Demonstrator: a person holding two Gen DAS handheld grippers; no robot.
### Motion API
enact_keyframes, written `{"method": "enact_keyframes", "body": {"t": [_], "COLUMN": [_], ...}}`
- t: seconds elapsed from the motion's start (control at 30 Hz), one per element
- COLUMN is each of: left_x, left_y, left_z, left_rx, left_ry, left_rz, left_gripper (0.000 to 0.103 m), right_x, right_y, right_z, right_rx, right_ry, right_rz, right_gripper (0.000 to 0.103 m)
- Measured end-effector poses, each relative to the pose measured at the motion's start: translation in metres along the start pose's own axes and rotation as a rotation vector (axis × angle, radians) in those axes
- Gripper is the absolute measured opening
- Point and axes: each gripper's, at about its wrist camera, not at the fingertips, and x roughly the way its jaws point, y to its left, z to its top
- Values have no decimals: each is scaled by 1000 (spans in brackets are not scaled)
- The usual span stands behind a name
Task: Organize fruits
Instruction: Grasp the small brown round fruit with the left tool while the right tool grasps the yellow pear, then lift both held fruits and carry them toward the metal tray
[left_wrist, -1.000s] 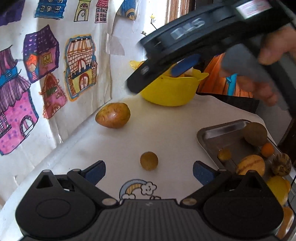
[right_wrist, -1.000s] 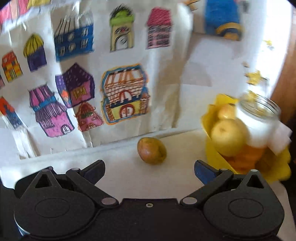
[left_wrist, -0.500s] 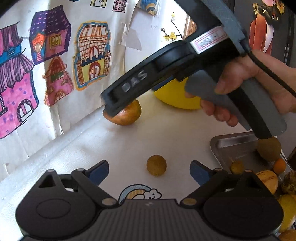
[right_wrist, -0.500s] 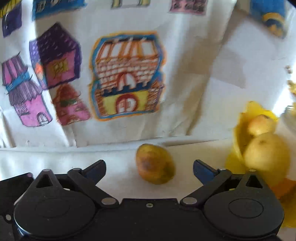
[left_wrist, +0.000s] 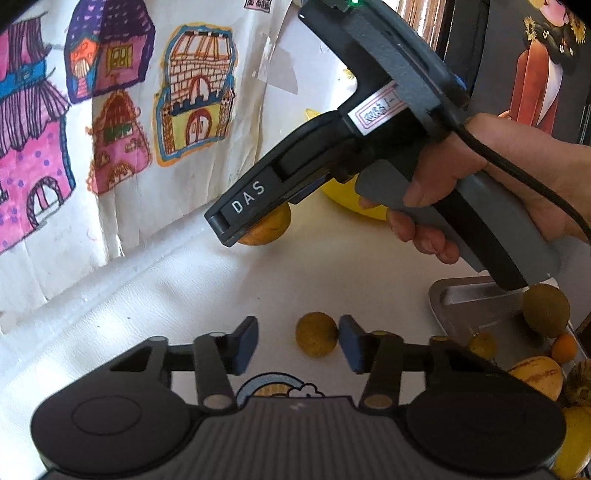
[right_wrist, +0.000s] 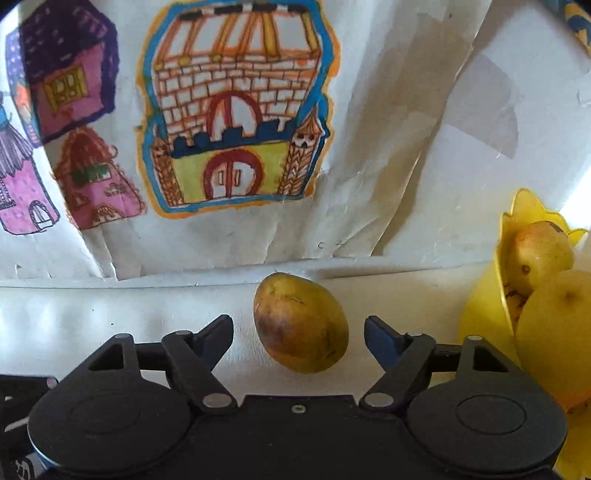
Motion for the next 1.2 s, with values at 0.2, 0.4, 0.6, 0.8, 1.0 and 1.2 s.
{"method": "enact_keyframes", "body": {"t": [0.2, 0.4, 0.6, 0.8, 1.0, 1.2], "left_x": [7, 9, 5, -4, -7, -18], "left_y": [2, 12, 27, 30, 36, 40], "left_z": [-2, 1, 2, 0, 0, -3], "left_rx": [-26, -88, -139, -163, -186, -189], "left_ry": [19, 19, 18, 18, 17, 13], "left_rz": [-11, -11, -2, 11, 22, 28], "left_gripper": [27, 27, 27, 27, 27, 27], "right_x": [10, 17, 18, 6, 2, 0], "right_y": [-4, -5, -5, -5, 0, 8], "right_z": [-1, -4, -10, -23, -32, -39], "right_rx": [7, 15, 37, 61, 58, 52], "right_ry": [26, 28, 8, -14, -35, -52], "right_rz": [2, 2, -1, 58, 100, 97], "right_gripper": [64, 57, 57, 56, 56, 58]}}
